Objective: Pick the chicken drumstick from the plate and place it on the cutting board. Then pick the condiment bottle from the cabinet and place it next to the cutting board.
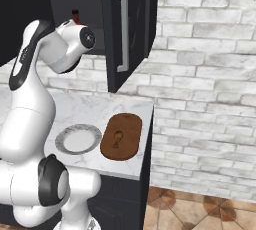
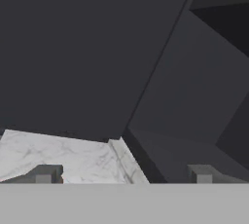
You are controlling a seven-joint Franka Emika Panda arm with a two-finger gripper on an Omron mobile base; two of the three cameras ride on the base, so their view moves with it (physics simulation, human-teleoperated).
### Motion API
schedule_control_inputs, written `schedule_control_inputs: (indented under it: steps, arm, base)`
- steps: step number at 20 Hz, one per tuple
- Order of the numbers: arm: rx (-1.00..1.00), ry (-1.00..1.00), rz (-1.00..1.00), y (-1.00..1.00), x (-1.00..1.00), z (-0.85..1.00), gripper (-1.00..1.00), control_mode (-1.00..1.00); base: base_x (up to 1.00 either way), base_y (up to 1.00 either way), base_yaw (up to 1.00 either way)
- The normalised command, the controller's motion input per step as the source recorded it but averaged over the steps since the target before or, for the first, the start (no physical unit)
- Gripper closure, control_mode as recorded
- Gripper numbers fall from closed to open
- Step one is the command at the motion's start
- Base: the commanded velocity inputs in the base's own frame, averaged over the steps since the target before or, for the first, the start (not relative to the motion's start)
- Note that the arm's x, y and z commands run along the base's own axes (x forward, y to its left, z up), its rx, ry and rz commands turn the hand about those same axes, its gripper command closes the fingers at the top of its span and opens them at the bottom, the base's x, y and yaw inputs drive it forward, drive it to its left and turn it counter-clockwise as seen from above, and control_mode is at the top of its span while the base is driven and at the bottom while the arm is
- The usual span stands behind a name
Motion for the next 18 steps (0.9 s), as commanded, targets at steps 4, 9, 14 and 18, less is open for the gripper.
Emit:
schedule_control_inputs:
  steps: [4,9,14,18]
  arm:
    - [0.03,0.0,-0.03,-0.05,0.06,0.04,-1.0,-1.0]
    - [0.03,0.0,-0.03,-0.03,0.11,0.0,-1.0,-1.0]
    - [0.02,0.0,-0.04,-0.09,0.13,0.0,-1.0,-1.0]
    - [0.01,0.0,-0.05,-0.12,0.16,0.03,-1.0,-1.0]
  base:
    - [0.0,0.0,0.0]
    - [0.0,0.0,0.0]
    - [0.0,0.0,0.0]
    - [0.0,0.0,0.0]
